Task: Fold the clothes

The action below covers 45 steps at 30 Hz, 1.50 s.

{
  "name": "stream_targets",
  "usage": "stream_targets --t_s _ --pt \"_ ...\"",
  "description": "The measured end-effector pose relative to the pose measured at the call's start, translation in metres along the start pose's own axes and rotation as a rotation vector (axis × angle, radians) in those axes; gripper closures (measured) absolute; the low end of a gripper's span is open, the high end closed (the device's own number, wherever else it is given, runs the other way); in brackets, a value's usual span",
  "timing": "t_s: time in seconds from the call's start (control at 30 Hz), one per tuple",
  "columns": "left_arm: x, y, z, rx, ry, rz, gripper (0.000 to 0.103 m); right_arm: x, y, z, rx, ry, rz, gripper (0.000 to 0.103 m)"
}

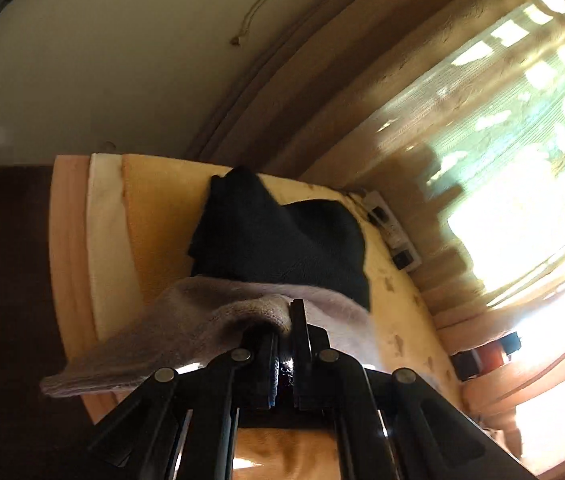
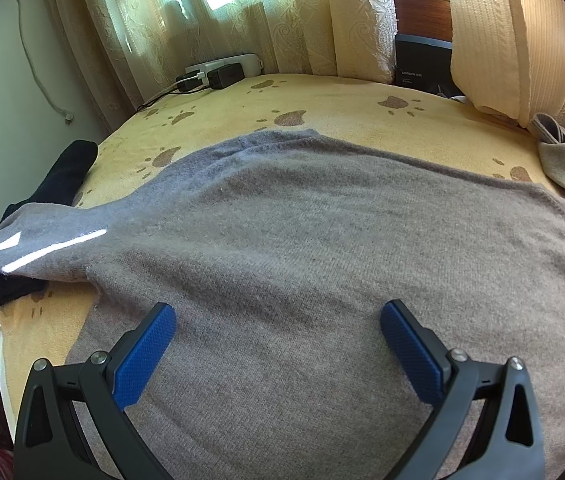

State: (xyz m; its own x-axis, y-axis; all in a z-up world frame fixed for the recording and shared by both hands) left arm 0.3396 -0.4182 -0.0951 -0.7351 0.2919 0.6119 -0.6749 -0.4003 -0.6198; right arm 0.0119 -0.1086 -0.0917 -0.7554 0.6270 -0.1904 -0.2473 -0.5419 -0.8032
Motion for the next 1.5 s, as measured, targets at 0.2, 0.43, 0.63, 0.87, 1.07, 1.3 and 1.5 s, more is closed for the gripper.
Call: stream_targets --t_s 0.2,0.43,0.63,0.87,1.07,1.3,1.5 --pt "-0.016 0.005 -0.006 -0.036 0.147 0.119 0.097 0.000 0.001 0.000 -0.002 -0.004 -0.002 0.000" --pt "0.006 0.000 0.004 0.000 0.263 0.143 0.095 0.011 -0.007 0.001 0.023 0.041 0.075 0.000" --pt "0.001 -0.011 0.015 -0.046 0.214 0.039 0.095 0.061 -0.054 0.016 0.125 0.191 0.109 0.000" --pt "-0.024 -0.021 0.045 -0.045 0.044 0.004 0.095 0.139 -0.074 0.018 0.073 0.189 -0.175 0.000" --pt "0.004 -0.043 0.049 0.223 0.255 0.368 0.095 0.187 -0.057 -0.003 0.027 0.224 -0.278 0.000" --pt "0.097 -0.026 0.001 0.082 0.433 0.140 0.095 0.177 -0.044 -0.004 -0.028 0.148 -0.330 0.000" --pt "0.232 0.075 -0.107 -0.440 0.611 -0.258 0.095 0.179 -0.048 -0.007 -0.020 0.153 -0.313 0.000"
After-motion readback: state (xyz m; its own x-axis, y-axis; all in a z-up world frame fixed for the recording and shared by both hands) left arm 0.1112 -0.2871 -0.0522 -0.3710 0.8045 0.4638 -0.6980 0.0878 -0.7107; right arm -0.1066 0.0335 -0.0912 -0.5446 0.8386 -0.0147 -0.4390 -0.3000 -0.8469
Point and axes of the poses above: each gripper's, at about its wrist camera, not at the fingertips, and y roughly the way its jaws point, x to its right, z to its top, the point moved 2 cm from there along y, roughly the way its jaws point, and after that the axes turned 4 degrees about -x, right-handed, at the moved point
